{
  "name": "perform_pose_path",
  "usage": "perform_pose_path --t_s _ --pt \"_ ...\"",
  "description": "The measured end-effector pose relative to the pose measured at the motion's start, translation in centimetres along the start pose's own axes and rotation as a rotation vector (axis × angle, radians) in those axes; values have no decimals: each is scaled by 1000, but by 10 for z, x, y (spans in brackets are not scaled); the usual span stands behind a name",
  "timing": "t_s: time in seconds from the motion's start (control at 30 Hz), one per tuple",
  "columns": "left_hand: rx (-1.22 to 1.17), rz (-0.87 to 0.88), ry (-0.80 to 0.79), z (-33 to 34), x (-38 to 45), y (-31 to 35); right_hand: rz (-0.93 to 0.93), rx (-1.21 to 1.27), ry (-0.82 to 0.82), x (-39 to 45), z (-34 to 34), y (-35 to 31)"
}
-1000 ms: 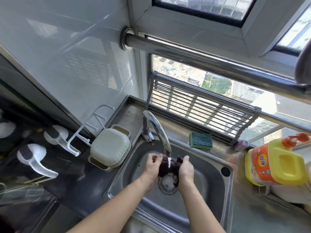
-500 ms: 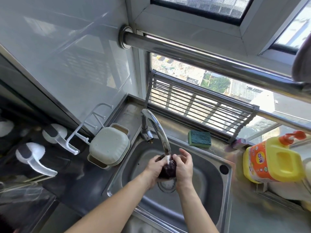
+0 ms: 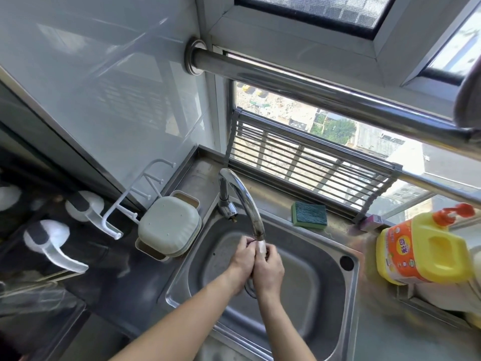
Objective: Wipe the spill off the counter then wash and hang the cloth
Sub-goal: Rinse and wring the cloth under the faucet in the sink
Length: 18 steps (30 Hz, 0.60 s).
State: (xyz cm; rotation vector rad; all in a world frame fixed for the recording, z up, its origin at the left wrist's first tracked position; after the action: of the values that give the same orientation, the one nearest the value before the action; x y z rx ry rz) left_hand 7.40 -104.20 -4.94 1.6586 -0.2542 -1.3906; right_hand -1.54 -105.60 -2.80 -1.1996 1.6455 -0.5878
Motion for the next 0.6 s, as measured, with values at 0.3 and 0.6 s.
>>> perform_pose_path --t_s 0.3,0.6 --pt "-199 -91 80 1 -5 -13 -103 -132 189 -2 -15 -20" --pt "34 -12 -14 -1 -15 1 -33 -157 45 7 -17 -16"
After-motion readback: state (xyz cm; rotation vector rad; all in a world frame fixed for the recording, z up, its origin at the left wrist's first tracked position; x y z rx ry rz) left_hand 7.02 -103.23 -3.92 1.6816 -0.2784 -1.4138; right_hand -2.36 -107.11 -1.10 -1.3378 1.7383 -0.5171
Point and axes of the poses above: each hand's wrist, its own x-axis towards the middle knuckle, its own z-axis out of the palm, y = z × x, the point moved 5 cm from there along x, towards the middle knuckle, and after that the axes turned 2 degrees about z, right-handed, at the moved point
